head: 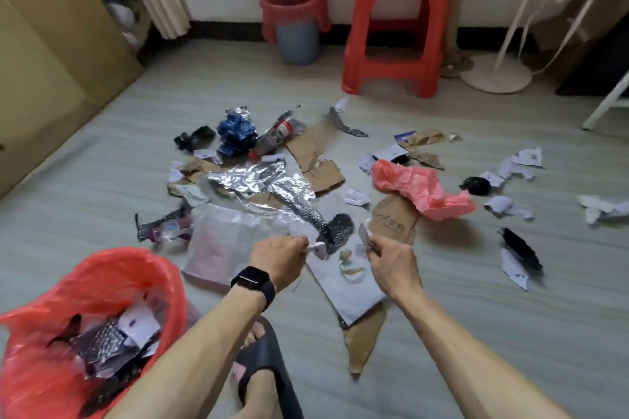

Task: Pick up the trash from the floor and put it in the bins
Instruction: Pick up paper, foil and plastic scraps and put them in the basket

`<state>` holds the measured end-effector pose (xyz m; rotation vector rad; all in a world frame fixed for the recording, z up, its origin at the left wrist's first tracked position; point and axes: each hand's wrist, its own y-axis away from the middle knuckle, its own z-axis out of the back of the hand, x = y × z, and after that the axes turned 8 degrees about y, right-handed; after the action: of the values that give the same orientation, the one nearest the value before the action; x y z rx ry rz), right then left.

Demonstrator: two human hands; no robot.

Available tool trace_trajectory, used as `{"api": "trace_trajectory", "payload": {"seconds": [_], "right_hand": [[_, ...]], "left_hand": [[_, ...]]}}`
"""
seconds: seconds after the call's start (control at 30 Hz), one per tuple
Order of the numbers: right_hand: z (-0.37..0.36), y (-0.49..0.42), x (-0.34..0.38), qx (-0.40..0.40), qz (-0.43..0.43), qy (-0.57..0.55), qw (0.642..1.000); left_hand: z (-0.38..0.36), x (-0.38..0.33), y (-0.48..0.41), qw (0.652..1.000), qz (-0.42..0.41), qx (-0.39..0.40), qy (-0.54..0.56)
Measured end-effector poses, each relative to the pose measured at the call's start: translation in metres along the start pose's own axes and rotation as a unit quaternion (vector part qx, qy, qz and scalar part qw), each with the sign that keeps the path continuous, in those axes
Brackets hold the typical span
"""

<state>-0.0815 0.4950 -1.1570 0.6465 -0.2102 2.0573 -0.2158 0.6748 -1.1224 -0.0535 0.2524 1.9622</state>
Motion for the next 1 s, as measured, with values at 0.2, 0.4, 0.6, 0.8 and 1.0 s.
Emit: {"api": "trace_trajectory", "payload": {"seconds": [0.2,0.4,0.6,0.8,1.0], "right_hand": [[-0.027,0.028,0.157,0.027,0.154,-0.068,0.985],[-0.069,0.087,0.280,0.108,0.278,-0.136,0.945],[-0.116,0.120,0.341,0.247,0.285,-0.078,0.923],[-0.117,0.119,0.339,0.300,0.280,-0.006,0.912],[-0.083,0.099,0.302,0.258,0.247,0.025,0.934]], "left_hand": [[0.074,0.116,0.101,0.989,0.132,-0.058,-0.039],[0.112,0.210,0.206,0.942,0.333,-0.041,-0.025],[0.091,0.252,0.264,0.896,0.425,0.050,0.116],[0.094,0.256,0.267,0.868,0.426,0.058,0.249],[0.111,0.210,0.208,0.919,0.311,0.064,0.234]]}}
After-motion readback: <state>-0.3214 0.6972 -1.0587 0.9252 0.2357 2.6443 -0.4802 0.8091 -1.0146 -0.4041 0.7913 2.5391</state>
